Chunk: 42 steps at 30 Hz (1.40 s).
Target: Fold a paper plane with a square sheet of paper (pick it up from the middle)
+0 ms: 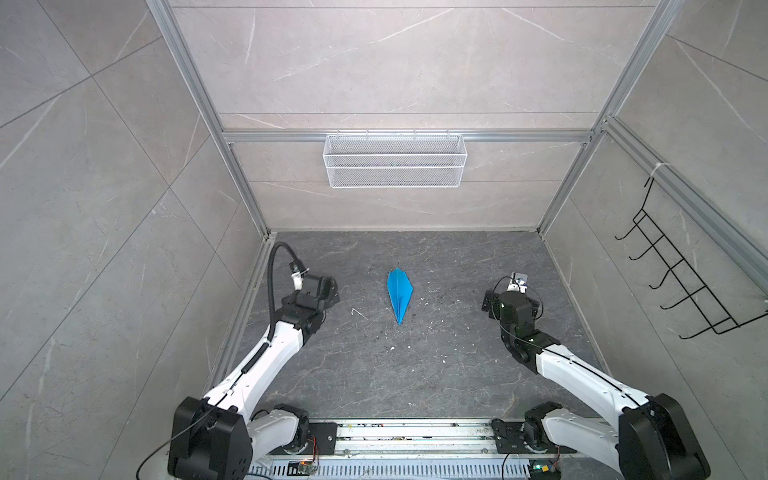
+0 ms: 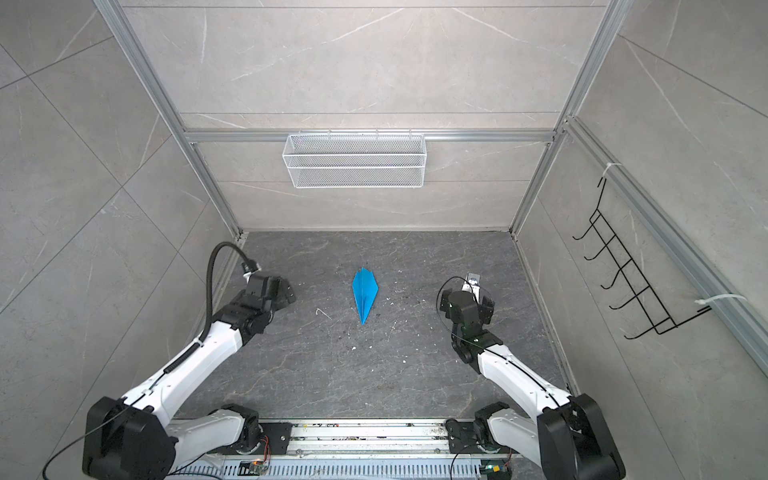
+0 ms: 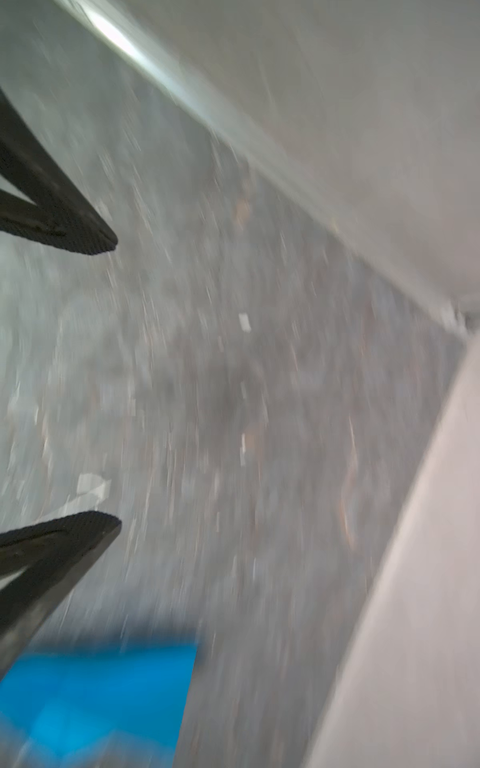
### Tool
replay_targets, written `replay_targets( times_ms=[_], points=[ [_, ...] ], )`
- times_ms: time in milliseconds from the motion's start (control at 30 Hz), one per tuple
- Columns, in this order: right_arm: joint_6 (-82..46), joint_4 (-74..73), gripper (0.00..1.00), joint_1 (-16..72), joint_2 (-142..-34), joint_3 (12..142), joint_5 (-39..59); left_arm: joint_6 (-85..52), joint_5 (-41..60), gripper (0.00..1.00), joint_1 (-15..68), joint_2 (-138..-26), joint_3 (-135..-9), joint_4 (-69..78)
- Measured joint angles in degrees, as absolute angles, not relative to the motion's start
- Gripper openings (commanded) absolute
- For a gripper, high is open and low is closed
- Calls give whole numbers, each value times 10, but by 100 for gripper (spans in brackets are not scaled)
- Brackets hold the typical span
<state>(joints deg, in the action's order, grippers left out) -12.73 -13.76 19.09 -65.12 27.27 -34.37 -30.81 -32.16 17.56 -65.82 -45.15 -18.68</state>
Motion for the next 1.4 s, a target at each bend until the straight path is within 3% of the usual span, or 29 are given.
replay_targets(
  times_ms=[100,267,500,700,967,1400],
  points=[
    [-95,-221,99,175,-691,220,-342,-283,-360,100,126,-617,-348,-130],
    [-38,-345,99,161,-765,189,-312,-209,-340,99,49,-614,-245,6],
    [-2,-502,99,113,-827,173,-206,-84,-207,99,24,-675,-184,240],
    [3,-532,99,92,-867,172,-134,-23,-113,99,8,-751,-166,383],
    [0,-521,99,79,-867,192,-124,-10,-57,100,-20,-858,-184,442],
    [-2,-514,99,78,-867,193,-117,-10,-38,100,-29,-863,-198,447]
  ],
)
